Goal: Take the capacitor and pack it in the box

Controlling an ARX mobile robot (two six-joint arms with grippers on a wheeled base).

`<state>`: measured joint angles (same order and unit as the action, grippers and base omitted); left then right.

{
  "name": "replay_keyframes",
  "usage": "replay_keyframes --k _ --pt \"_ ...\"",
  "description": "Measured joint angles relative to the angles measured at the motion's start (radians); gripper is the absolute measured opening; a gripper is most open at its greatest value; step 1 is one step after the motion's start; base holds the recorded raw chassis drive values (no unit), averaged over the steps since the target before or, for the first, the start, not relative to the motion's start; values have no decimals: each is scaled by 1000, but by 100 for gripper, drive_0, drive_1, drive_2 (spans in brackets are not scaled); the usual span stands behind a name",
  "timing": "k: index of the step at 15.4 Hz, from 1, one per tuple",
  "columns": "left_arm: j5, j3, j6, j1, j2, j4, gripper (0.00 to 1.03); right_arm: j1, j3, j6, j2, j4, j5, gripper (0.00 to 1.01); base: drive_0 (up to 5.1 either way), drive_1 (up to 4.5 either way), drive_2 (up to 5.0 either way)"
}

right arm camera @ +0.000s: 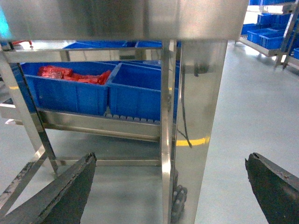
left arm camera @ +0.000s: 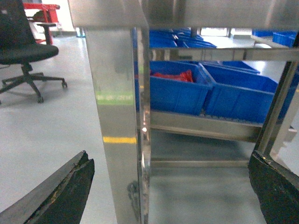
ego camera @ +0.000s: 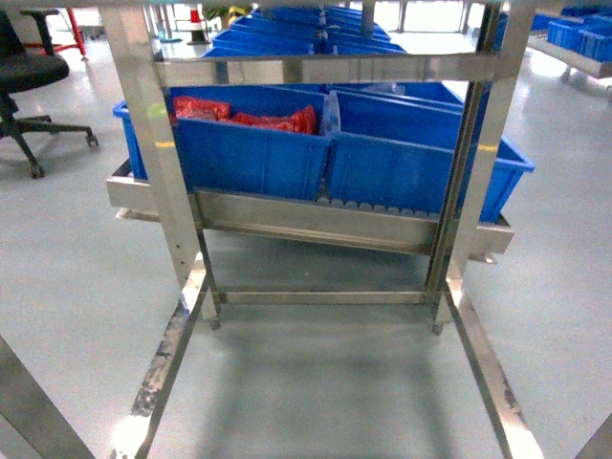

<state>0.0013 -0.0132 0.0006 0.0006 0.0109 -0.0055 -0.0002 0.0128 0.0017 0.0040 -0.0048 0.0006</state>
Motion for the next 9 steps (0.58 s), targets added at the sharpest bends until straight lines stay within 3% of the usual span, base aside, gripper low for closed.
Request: replay_keyframes --k 9 --pt "-1 0 0 0 0 0 98 0 0 2 0 -1 0 98 0 0 0"
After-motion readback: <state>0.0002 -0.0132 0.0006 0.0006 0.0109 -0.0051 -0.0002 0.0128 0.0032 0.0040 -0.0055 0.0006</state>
